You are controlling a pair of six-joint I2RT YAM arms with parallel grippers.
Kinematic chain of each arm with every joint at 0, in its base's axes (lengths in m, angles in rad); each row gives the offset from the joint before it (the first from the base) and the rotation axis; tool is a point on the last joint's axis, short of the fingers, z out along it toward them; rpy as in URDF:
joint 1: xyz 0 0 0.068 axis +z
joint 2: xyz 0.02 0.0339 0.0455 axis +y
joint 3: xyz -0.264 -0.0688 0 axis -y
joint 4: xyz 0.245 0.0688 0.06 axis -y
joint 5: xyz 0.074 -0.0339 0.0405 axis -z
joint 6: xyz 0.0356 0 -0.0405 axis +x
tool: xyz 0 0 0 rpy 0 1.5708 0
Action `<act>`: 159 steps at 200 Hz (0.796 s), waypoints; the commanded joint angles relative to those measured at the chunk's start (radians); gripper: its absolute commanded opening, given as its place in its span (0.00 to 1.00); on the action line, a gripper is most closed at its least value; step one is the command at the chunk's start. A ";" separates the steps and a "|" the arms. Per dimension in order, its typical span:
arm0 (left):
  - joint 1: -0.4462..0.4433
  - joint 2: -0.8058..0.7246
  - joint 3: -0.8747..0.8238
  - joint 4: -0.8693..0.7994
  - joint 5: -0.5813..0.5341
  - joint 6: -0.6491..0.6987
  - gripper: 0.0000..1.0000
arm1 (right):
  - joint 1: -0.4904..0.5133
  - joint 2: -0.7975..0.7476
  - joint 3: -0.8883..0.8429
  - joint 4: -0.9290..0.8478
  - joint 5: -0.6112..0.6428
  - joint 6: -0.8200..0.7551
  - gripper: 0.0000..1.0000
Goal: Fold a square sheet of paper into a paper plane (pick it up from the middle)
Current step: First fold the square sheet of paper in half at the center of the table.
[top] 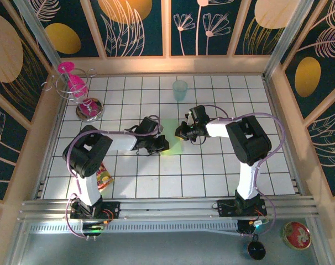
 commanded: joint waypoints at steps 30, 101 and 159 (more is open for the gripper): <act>0.008 -0.095 -0.166 -0.212 -0.093 0.056 0.09 | 0.005 0.174 -0.087 -0.261 0.233 -0.040 0.06; 0.008 -0.222 -0.079 -0.358 -0.170 0.123 0.08 | -0.001 0.145 -0.071 -0.258 0.210 -0.051 0.06; 0.051 -0.297 -0.062 -0.084 -0.234 -0.022 0.20 | 0.000 0.014 0.101 -0.157 0.059 -0.034 0.15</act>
